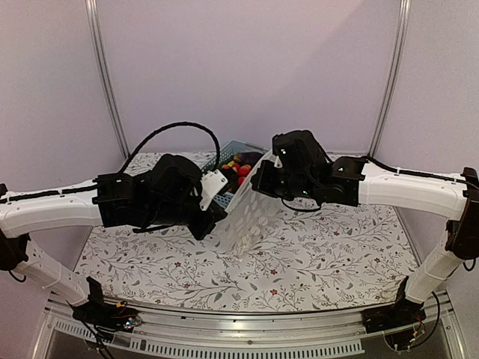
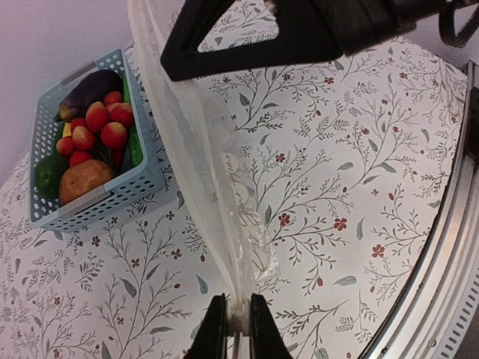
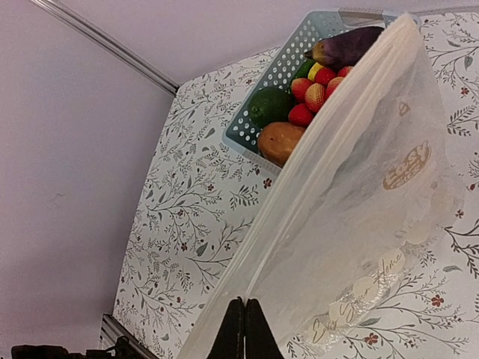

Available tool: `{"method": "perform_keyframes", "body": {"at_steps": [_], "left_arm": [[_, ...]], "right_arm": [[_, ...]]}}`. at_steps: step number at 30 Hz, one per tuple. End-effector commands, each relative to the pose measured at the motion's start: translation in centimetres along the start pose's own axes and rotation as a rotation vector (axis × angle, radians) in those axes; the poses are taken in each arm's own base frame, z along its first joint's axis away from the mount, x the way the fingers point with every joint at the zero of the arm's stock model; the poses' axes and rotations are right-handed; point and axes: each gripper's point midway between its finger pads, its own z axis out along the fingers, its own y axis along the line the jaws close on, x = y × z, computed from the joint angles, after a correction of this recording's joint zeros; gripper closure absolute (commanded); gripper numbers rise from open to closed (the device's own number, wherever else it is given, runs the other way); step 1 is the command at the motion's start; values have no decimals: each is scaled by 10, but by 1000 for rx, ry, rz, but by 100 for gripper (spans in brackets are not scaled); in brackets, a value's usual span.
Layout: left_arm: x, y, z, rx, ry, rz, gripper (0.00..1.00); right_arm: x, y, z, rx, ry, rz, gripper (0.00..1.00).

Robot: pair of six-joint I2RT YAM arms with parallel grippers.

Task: Place the food in the zip-top bag and seal the zipper
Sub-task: Pass from the left arm to the right, then open the zipper food storage bag at the center of the board.

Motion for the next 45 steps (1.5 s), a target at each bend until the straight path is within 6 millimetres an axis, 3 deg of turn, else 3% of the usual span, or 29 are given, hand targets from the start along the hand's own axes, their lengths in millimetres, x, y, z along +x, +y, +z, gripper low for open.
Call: {"method": "perform_keyframes", "body": {"at_steps": [1,3,5,6,8,10,12,16,21,29,35,45], "left_arm": [[2,-10,2,30,14,20,100],[1,-12,1,39,12,20,97],[-1,-13,0,52,8,16,82],[-2,-14,-1,62,5,11,68],[-6,-16,-5,90,-9,-7,28],[-11,-15,-9,119,-31,-30,12],[-18,-11,-14,154,-57,-76,7],[-40,-3,-25,282,-130,-208,8],[-59,8,-26,413,-175,-342,22],[-51,13,-8,438,-127,-385,36],[-45,24,-4,393,-115,-399,54],[-37,29,0,364,-94,-406,67]], "right_arm": [[2,0,3,8,-11,-2,100],[3,-1,3,4,-9,-2,100],[3,1,2,-9,-8,-7,100],[4,2,2,-20,-7,-12,100],[5,6,1,-49,-1,-26,100],[7,11,-1,-79,9,-47,100],[10,16,-3,-109,25,-71,100],[14,26,-7,-164,43,-121,100],[20,45,-20,-239,55,-202,100],[32,64,-30,-285,61,-295,100],[32,66,-29,-283,53,-309,100],[31,70,-31,-290,46,-316,100]]}}
